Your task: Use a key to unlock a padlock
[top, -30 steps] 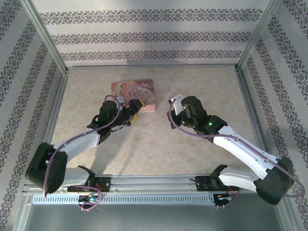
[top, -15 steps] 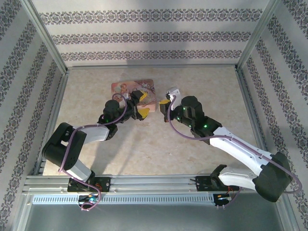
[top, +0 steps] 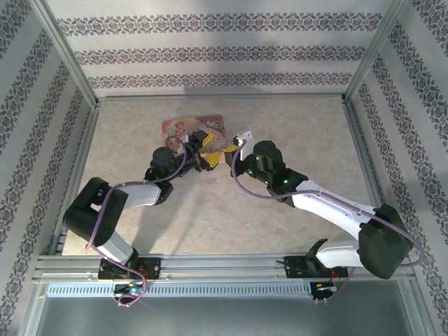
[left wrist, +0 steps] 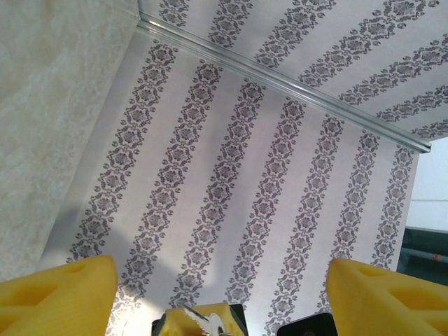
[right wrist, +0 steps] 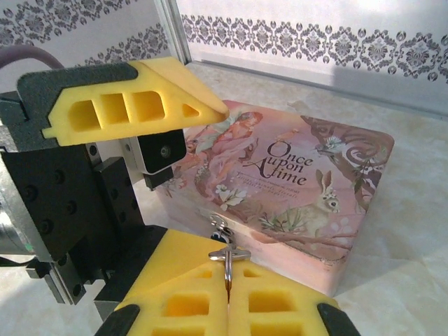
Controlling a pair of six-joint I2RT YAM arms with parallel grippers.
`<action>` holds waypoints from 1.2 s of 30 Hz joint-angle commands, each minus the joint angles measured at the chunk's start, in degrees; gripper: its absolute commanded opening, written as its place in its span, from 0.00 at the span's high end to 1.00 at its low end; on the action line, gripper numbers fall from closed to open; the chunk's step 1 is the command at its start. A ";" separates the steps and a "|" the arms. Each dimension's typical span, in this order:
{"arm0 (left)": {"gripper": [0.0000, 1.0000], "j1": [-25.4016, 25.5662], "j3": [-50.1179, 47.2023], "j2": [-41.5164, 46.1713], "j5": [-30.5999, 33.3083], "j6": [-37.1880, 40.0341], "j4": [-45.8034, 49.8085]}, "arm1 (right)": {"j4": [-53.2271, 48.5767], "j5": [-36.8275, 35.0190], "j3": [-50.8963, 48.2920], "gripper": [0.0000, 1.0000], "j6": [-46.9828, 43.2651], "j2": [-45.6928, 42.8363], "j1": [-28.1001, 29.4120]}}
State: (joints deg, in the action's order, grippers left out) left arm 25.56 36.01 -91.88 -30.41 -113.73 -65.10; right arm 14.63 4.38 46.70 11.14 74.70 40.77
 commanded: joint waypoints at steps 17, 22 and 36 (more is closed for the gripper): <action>0.48 1.86 -0.21 -2.86 3.11 -3.16 -7.53 | 4.18 1.27 1.38 1.00 1.52 3.62 1.43; 0.56 2.13 -0.50 -3.12 4.01 -3.14 -7.76 | 4.00 1.07 1.29 1.00 1.43 3.28 1.44; 0.88 2.65 -1.21 -3.14 5.14 -1.87 -6.41 | 4.00 0.28 1.29 1.00 1.45 2.91 1.43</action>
State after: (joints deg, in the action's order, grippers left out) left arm 27.14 35.31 -94.89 -26.06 -116.31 -69.10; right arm 17.04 5.39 46.76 12.03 78.17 41.52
